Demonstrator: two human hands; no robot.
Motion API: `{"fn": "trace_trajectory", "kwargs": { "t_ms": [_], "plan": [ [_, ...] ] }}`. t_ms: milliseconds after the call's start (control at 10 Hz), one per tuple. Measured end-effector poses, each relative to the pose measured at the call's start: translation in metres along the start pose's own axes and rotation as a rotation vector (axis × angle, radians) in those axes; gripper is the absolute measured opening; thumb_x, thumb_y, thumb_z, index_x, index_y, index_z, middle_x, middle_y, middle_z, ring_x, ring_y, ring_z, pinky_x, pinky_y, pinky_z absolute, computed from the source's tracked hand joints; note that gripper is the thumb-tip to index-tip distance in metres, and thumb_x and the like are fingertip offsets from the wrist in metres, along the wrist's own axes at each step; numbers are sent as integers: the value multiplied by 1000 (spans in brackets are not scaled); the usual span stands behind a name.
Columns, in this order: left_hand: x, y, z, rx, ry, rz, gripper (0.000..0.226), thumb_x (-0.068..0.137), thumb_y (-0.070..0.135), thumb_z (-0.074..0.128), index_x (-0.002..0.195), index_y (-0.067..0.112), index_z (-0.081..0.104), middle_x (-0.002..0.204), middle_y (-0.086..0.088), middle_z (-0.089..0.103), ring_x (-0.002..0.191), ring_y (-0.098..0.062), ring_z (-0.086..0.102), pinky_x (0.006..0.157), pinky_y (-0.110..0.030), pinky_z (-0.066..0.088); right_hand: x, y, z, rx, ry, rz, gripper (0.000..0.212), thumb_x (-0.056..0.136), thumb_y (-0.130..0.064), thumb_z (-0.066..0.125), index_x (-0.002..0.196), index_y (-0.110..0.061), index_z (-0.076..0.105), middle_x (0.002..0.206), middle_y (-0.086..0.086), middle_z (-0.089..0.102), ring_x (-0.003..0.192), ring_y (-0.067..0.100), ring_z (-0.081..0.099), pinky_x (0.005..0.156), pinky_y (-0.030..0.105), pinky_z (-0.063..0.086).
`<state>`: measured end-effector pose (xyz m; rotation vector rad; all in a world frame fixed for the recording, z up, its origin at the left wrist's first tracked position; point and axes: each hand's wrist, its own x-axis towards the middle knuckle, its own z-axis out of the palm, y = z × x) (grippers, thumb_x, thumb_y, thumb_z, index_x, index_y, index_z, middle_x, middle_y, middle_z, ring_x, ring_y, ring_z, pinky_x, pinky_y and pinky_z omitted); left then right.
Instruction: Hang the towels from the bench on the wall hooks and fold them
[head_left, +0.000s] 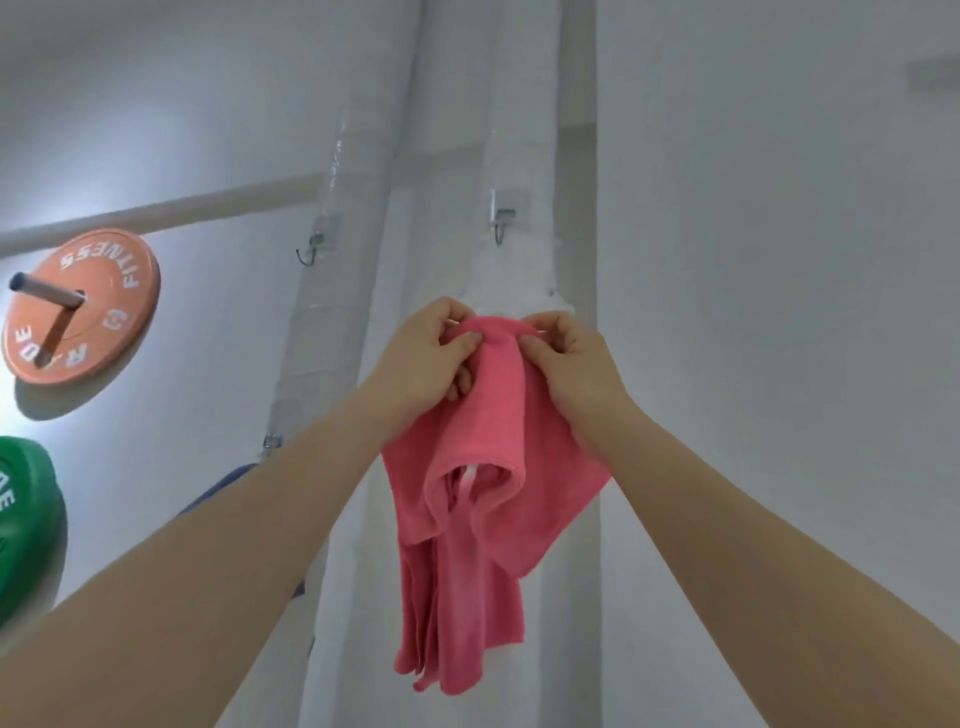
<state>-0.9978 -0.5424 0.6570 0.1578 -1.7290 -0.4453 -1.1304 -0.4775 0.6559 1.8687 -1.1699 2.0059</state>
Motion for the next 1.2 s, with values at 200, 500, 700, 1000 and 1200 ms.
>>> {"fn": "trace_trajectory", "kwargs": {
  "t_ms": [200, 500, 700, 1000, 1200],
  "plan": [
    [80, -21, 14, 27, 152, 109, 29, 92, 0, 40, 80, 27, 40, 66, -4, 52, 41, -6, 49, 46, -21, 44, 85, 20, 2, -76, 87, -174, 24, 84, -10, 57, 74, -28, 46, 73, -4, 52, 65, 9, 47, 68, 29, 43],
    [204, -22, 20, 106, 396, 247, 43, 86, -7, 29, 65, 23, 51, 65, 2, 54, 45, 0, 47, 55, -19, 43, 218, 10, 7, -204, 170, -432, 33, 82, 3, 43, 72, -23, 60, 73, -10, 56, 66, 2, 47, 64, 15, 37],
    [223, -43, 35, 370, 314, 90, 17, 94, 15, 45, 104, 12, 58, 95, -6, 55, 91, -17, 50, 66, -22, 38, 234, 43, 8, -475, 28, -385, 32, 90, -10, 45, 112, -16, 68, 117, 10, 60, 105, 20, 57, 96, 20, 36],
    [132, -40, 28, 286, 141, 23, 43, 88, 21, 20, 94, -2, 56, 85, -5, 61, 88, -16, 53, 95, -23, 35, 137, 47, 22, -896, -6, -254, 39, 91, -17, 39, 129, -11, 45, 152, 13, 21, 131, 33, 29, 107, 41, 24],
    [-10, -11, 4, 332, 57, -93, 24, 91, 10, 47, 112, 15, 57, 113, 7, 45, 105, -8, 43, 90, -24, 34, -1, 42, 16, -798, -33, -139, 37, 86, -13, 48, 123, -13, 53, 149, 9, 31, 137, 28, 27, 112, 40, 19]
  ]
}}
